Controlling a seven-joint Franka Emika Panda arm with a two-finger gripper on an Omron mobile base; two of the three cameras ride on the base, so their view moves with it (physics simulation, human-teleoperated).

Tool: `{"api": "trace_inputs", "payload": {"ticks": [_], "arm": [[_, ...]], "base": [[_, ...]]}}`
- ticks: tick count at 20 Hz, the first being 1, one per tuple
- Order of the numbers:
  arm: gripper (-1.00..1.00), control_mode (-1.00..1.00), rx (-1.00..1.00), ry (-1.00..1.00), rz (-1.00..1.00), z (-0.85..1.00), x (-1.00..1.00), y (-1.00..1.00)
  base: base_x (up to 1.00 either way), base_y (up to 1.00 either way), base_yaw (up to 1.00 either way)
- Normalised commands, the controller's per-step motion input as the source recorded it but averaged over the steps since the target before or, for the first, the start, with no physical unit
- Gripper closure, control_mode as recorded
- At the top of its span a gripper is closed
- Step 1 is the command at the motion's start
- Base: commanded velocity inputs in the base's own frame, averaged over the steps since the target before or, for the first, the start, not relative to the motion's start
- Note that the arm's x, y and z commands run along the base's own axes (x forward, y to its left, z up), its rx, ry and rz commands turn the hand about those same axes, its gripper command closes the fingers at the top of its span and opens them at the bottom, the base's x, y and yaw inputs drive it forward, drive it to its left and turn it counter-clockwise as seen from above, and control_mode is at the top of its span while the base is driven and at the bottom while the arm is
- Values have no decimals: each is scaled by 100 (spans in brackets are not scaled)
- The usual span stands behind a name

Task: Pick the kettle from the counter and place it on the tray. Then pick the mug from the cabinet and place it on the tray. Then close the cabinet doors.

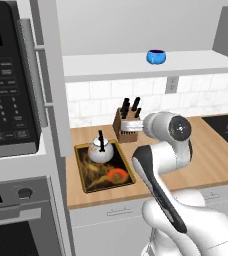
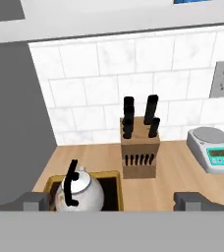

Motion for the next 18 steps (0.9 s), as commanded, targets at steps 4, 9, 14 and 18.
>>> {"api": "trace_inputs", "payload": {"ticks": [4,9,14,18], "arm": [[-100,-100,0,-5,-4,77,-14,-32],[-100,-100,0,2,-3,84,-8,-21],[-100,-100,2,11,-8,79,-10,-17],[-100,-100,0,0,-4,63,2,-23]], "base": [[0,0,0],[0,0,0],[0,0,0],[0,0,0]]}}
